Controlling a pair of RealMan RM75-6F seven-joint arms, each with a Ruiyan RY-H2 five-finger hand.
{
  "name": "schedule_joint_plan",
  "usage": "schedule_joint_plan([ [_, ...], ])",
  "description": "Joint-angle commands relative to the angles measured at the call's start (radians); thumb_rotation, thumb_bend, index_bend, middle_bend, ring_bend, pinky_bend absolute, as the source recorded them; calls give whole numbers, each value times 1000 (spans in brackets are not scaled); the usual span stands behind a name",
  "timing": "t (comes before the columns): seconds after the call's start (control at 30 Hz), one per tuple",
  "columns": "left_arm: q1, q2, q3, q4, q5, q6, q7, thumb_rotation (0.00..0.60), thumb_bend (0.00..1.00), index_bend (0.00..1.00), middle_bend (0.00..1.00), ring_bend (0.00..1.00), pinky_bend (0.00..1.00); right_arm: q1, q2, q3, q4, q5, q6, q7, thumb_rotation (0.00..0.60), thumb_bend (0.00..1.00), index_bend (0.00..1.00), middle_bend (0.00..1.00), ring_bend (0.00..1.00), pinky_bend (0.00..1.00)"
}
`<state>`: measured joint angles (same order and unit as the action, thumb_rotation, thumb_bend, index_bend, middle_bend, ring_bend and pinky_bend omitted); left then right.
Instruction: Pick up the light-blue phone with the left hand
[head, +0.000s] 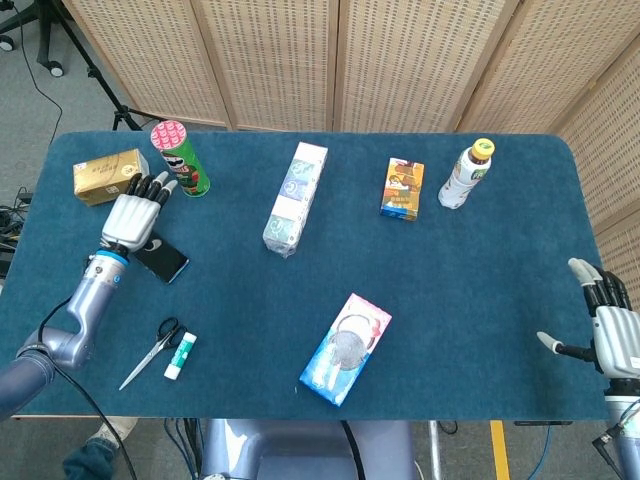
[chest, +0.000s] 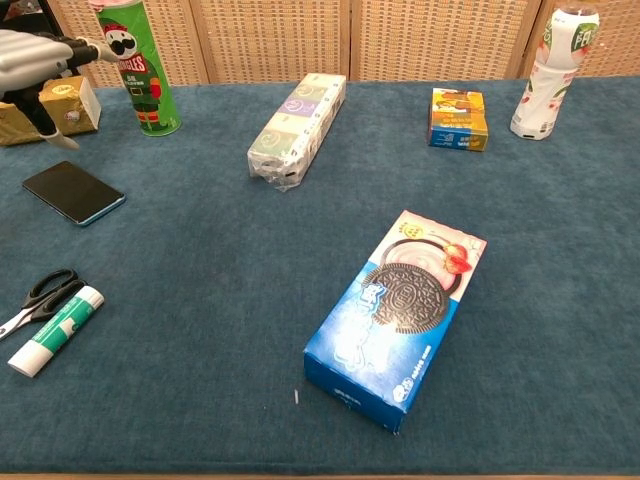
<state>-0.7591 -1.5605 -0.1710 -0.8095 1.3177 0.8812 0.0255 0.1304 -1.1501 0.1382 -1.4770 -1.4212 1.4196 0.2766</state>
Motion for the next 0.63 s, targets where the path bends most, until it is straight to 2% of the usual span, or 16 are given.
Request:
schedule_joint_plan([
  [0.03, 99, 94, -3, -141, 31, 167, -127, 600, 0, 0, 0, 0, 26, -2, 1, 0, -1, -4, 7, 3, 600, 0, 0, 0, 0, 0],
  [0.17, 212, 210, 47, -315, 67, 286, -166, 600, 0, 0, 0, 0, 18, -8, 6, 0, -7, -13, 23, 10, 600, 0, 0, 0, 0, 0],
  [0.43, 396, 302, 70, -501, -1, 458, -114, 600, 0, 0, 0, 0, 13, -16, 10, 4, -11, -17, 44, 16, 600, 0, 0, 0, 0, 0],
  [0.63, 526, 377, 109, -640, -38, 547, -91, 600, 0, 0, 0, 0, 0, -26, 17, 7, -15, -21, 67, 22, 600, 0, 0, 0, 0, 0],
])
